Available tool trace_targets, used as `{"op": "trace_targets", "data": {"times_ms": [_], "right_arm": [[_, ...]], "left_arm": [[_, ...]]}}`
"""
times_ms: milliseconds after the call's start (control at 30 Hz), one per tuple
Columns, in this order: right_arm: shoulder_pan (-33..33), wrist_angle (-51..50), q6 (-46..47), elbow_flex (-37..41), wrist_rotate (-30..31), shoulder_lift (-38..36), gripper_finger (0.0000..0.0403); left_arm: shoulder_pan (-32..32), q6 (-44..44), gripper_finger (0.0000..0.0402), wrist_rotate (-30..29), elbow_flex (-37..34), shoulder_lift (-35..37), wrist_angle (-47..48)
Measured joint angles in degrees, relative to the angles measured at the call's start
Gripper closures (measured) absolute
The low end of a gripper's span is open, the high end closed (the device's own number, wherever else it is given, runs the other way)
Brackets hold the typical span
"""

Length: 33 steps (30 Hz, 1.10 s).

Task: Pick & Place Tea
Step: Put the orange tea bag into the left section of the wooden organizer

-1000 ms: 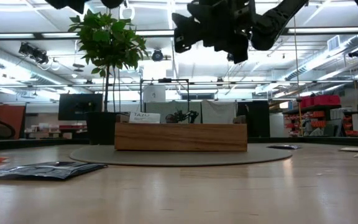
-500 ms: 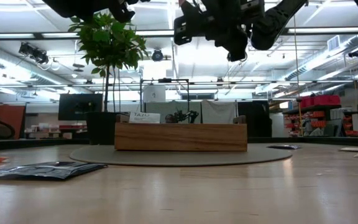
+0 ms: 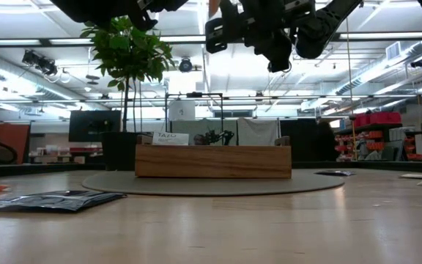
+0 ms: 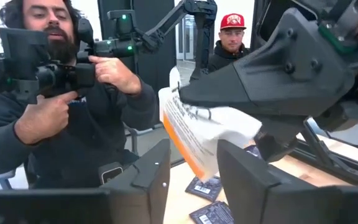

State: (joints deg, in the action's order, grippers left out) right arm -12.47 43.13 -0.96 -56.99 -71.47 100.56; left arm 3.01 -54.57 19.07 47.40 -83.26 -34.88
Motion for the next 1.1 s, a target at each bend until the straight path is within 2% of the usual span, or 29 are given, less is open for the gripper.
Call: {"op": "trace_targets", "data": {"times_ms": [200, 300, 433, 567, 800, 900, 1000, 1100], "right_arm": [[0.3, 0.1, -0.3, 0.0, 2.1, 0.0, 0.0319], [0.3, -0.9, -1.2, 0.0, 3.9, 0.0, 0.0332], [-0.6, -1.3, 0.7, 0.0, 3.1, 0.0, 0.0330], [-0.9, -1.2, 3.1, 0.0, 3.5, 0.0, 0.0297], [0.0, -1.3, 3.3, -0.3, 7.5, 0.0, 0.0190], [1.0, -3.4, 1.9, -2.1, 7.6, 0.0, 0.0151], [2.0, -9.5, -0.7, -4.6, 8.0, 0.0, 0.0133], [2.4, -17.8, -4.3, -6.8, 8.1, 0.0, 0.0131]], "left_arm": [[-0.2, 0.0, 0.0400, 0.1, 0.0, 0.0, 0.1], [-0.2, 1.0, 0.0400, 3.5, 0.0, 0.0, 0.0], [-0.2, 3.1, 0.0400, 8.1, 0.0, 0.0, 0.0], [-0.2, 4.3, 0.0400, 10.1, 0.0, 0.0, -0.6], [-0.3, 4.6, 0.0400, 10.9, 0.0, 0.0, -1.6], [-0.6, 5.7, 0.0400, 13.5, 0.0, 0.0, -1.6], [-0.6, 6.7, 0.0400, 14.2, 0.0, 0.0, -1.8], [-0.8, 10.3, 0.0400, 14.4, 0.0, 0.2, -1.7]]}}
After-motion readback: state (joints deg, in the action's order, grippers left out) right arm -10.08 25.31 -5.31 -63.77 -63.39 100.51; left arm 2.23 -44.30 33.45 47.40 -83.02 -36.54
